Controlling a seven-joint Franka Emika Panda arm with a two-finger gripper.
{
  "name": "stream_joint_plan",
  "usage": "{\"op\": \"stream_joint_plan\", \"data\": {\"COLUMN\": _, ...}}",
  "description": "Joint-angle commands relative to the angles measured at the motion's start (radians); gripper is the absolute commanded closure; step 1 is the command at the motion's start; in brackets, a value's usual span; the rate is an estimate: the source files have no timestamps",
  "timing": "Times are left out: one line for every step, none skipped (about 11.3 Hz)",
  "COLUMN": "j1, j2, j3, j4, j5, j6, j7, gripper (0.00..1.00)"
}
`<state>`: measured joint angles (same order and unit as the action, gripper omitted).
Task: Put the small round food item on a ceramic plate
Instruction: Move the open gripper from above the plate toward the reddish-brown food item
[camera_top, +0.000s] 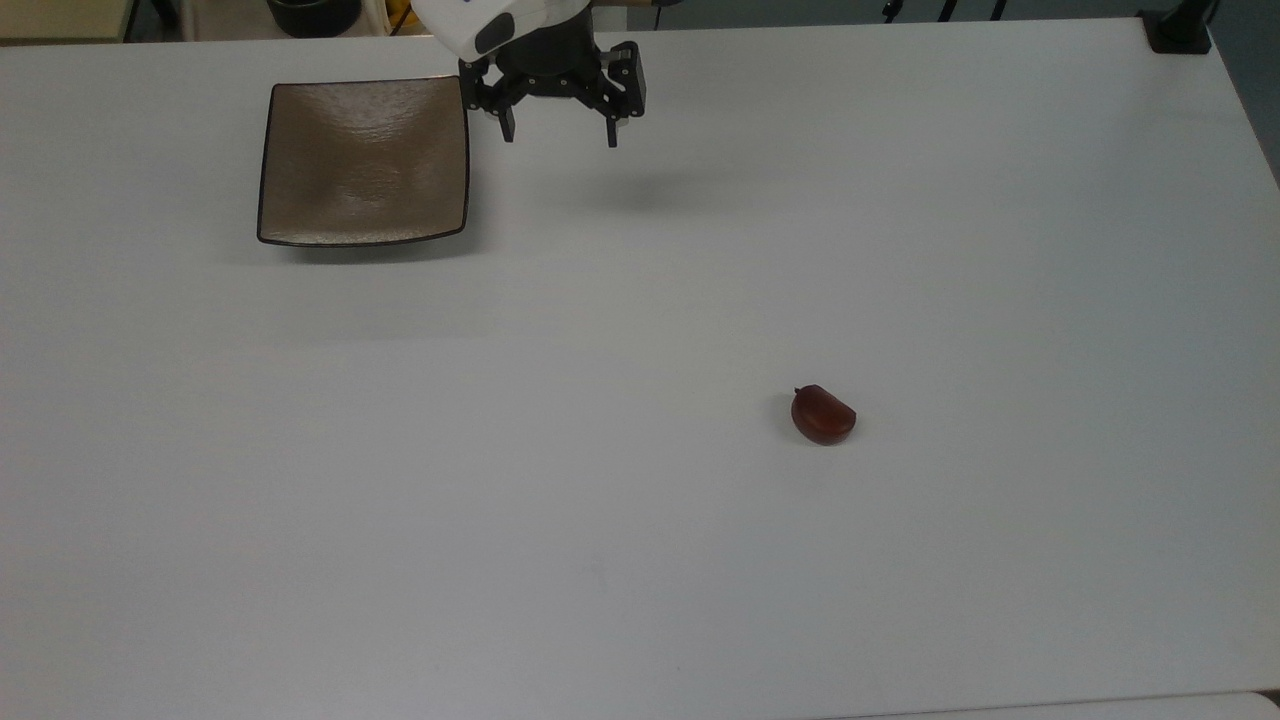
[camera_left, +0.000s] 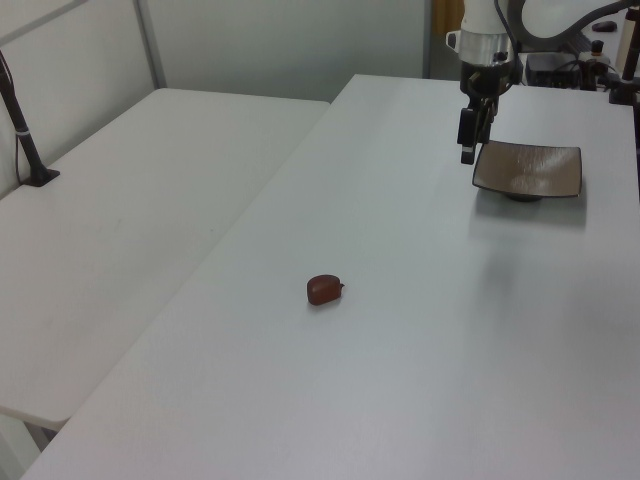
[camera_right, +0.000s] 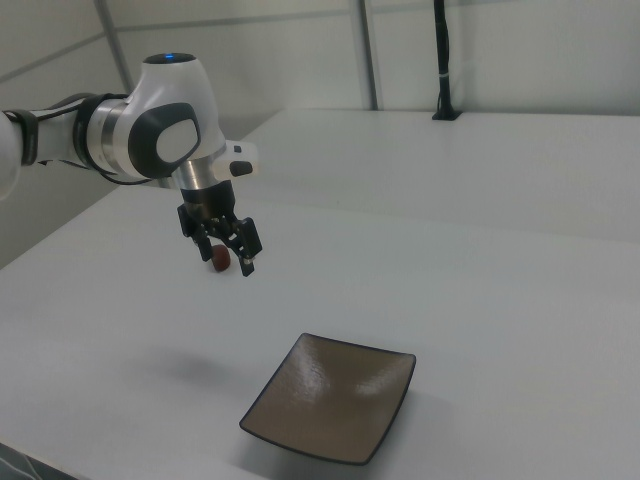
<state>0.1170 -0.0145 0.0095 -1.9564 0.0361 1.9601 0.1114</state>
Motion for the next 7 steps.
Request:
{"op": "stream_joint_plan", "data": {"j1": 0.032, "j2": 0.001, "j3": 0.004, "j4": 0.001, "j5": 0.048, "j6": 0.035, "j7": 0.045, "gripper": 0.00}}
{"op": "stream_joint_plan", "data": {"j1": 0.032, "j2": 0.014, "j3": 0.015, "j4": 0.010, "j5": 0.068, "j6": 0.077, "j7": 0.059, "gripper": 0.00}}
{"op": "stream_joint_plan", "data": {"j1": 0.033, "j2": 0.036, "j3": 0.023, "j4": 0.039, "j5": 0.071, "j6": 0.082, "j7": 0.082, "gripper": 0.00}}
{"op": "stream_joint_plan", "data": {"j1": 0.033, "j2": 0.071, "j3": 0.042, "j4": 0.071, "j5": 0.073, "j6": 0.089, "j7": 0.118, "gripper": 0.00}}
{"op": "stream_joint_plan", "data": {"j1": 0.036, "j2": 0.115, "j3": 0.059, "j4": 0.123, "j5": 0.073, "j6": 0.089, "j7": 0.166, "gripper": 0.00}}
{"op": "stream_joint_plan", "data": {"j1": 0.036, "j2": 0.158, "j3": 0.073, "j4": 0.166, "j5": 0.073, "j6": 0.106, "j7": 0.222, "gripper": 0.00}}
{"op": "stream_joint_plan", "data": {"j1": 0.038, "j2": 0.195, "j3": 0.090, "j4": 0.197, "j5": 0.070, "j6": 0.150, "j7": 0.297, "gripper": 0.00}}
